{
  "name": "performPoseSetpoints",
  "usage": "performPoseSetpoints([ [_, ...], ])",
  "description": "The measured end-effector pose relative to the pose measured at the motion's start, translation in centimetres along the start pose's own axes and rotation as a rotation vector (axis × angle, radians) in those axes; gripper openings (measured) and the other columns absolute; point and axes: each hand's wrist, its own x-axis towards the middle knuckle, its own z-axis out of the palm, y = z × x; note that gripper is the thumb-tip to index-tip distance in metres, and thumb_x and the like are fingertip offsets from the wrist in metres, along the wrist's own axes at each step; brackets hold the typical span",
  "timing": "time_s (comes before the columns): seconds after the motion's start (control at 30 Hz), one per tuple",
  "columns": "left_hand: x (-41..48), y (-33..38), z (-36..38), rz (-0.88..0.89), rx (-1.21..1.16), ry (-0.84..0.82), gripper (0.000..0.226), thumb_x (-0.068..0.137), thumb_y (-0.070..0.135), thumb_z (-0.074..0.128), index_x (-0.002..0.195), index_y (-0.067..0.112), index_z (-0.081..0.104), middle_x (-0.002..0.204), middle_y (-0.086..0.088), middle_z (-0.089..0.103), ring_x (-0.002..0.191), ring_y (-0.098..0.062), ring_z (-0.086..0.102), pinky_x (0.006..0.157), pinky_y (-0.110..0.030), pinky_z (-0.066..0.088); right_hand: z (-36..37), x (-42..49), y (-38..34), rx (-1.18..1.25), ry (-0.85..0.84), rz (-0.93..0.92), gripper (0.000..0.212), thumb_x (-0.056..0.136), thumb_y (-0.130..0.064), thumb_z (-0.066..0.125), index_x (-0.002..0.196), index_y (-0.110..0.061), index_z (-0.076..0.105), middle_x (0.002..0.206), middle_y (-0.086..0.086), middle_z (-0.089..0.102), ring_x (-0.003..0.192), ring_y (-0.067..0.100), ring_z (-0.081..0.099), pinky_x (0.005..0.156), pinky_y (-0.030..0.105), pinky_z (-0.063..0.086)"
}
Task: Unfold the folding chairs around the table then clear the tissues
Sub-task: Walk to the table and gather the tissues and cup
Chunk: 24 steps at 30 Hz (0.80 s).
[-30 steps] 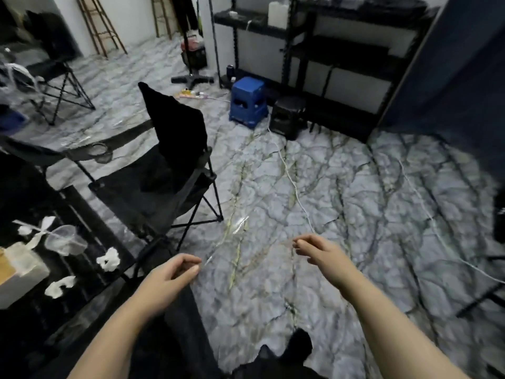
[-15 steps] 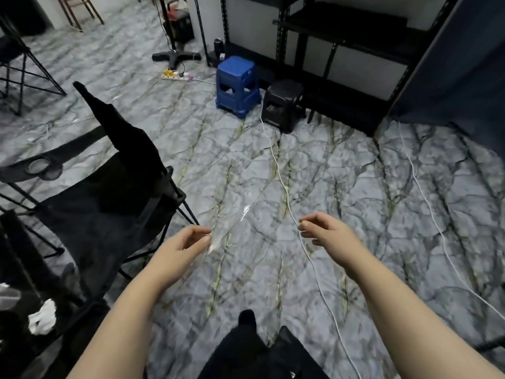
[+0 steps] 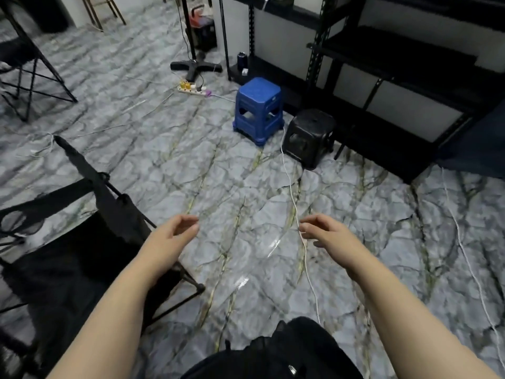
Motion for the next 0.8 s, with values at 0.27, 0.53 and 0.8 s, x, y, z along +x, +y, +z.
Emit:
performPoseSetpoints([
  [0.27, 15.2, 4.1, -0.6, -0.094, -0.049, 0.066, 0.014, 0.091, 0.032, 0.054, 0.102, 0.039, 0.057, 0.113, 0.017, 0.058, 0.111, -0.007, 0.053, 0.094, -0.031, 0.043, -3.6, 18.8, -8.0, -0.109, -0.116, -0.065, 0.011, 0.091, -0.025, 0.056, 0.099, -0.024, 0.063, 0.105, 0.001, 0.067, 0.098, 0.015, 0.064, 0.079, 0.028, 0.046],
  [0.53, 25.8, 8.5, -4.2, -0.225, -0.218, 0.303, 0.016, 0.092, 0.031, 0.052, 0.106, 0.037, 0.059, 0.113, 0.013, 0.061, 0.107, -0.005, 0.055, 0.085, -0.026, 0.041, -0.4, 37.9, -20.7, -0.44, -0.418, -0.19, 0.018, 0.088, -0.035, 0.058, 0.104, -0.028, 0.063, 0.101, -0.006, 0.066, 0.096, 0.012, 0.062, 0.075, 0.024, 0.046],
  [0.8, 31.3, 4.2, -11.3, -0.348, -0.392, 0.557, 0.014, 0.088, 0.033, 0.057, 0.096, 0.043, 0.062, 0.111, 0.011, 0.065, 0.107, -0.006, 0.059, 0.086, -0.026, 0.045, 11.7, 49.0, -28.4, -0.537, -0.758, -0.261, 0.024, 0.09, -0.031, 0.057, 0.113, -0.025, 0.061, 0.101, -0.008, 0.063, 0.095, 0.009, 0.059, 0.078, 0.023, 0.045],
])
